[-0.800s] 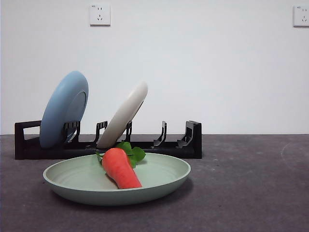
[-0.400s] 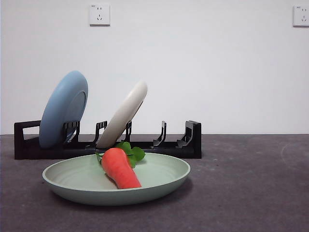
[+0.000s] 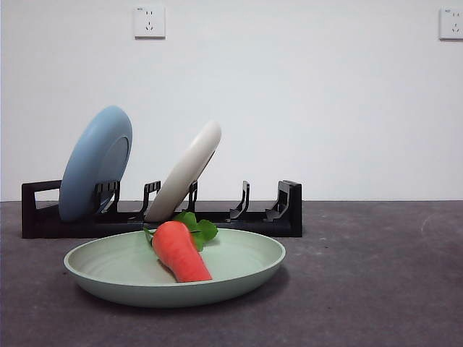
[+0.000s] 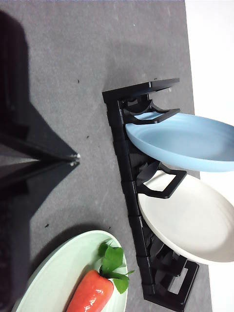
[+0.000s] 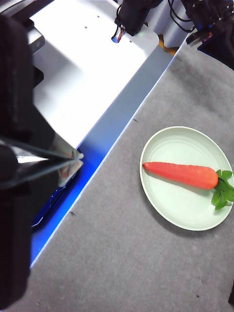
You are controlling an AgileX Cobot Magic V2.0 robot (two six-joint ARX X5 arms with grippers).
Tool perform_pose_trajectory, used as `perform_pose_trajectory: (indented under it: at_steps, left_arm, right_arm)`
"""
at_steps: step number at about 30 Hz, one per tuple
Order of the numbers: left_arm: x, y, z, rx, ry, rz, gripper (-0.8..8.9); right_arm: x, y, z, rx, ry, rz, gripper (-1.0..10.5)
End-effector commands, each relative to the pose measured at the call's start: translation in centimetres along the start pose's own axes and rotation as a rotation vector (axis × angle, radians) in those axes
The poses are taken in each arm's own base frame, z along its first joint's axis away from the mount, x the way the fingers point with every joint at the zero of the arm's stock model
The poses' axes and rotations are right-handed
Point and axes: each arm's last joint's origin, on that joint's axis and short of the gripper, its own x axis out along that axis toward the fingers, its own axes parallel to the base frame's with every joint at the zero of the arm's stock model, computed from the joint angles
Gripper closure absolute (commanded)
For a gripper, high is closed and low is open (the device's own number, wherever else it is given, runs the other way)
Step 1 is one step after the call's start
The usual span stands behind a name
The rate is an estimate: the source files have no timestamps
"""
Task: Take the green plate from the plate rack,put the plate on the table,take the carrot from the table,put the carrot in the plate
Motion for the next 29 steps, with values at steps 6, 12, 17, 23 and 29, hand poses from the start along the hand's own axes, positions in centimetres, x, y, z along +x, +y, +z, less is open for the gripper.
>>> perform_pose_trajectory:
  at_steps: [6, 12, 17, 23, 29]
  left_arm:
    - [0.1, 0.0, -0.4, -0.008, 0.005, 0.007, 8.16]
    - [0.1, 0.0, -0.4, -0.008, 0.005, 0.007, 8.16]
    - [0.1, 0.0, -0.4, -0.008, 0.005, 0.006, 8.16]
    - [0.1, 0.0, -0.4, -0.008, 0.005, 0.007, 8.16]
    - [0.1, 0.0, -0.4, -0.008, 0.005, 0.007, 8.16]
  right_arm:
    - [-0.9, -1.9, 0.6, -0.043, -0.205, -0.188, 9.5]
    - [-0.2, -5.4, -0.8, 0.057, -0.472, -0.281, 9.5]
    - [1.9, -8.0, -3.9, 0.039, -0.646, -0.417, 9.5]
    - [4.9, -9.9, -7.4, 0.013, -0.785, -0.522, 9.5]
    - [8.1, -11.4, -9.7, 0.006, -0.803, -0.525, 9.5]
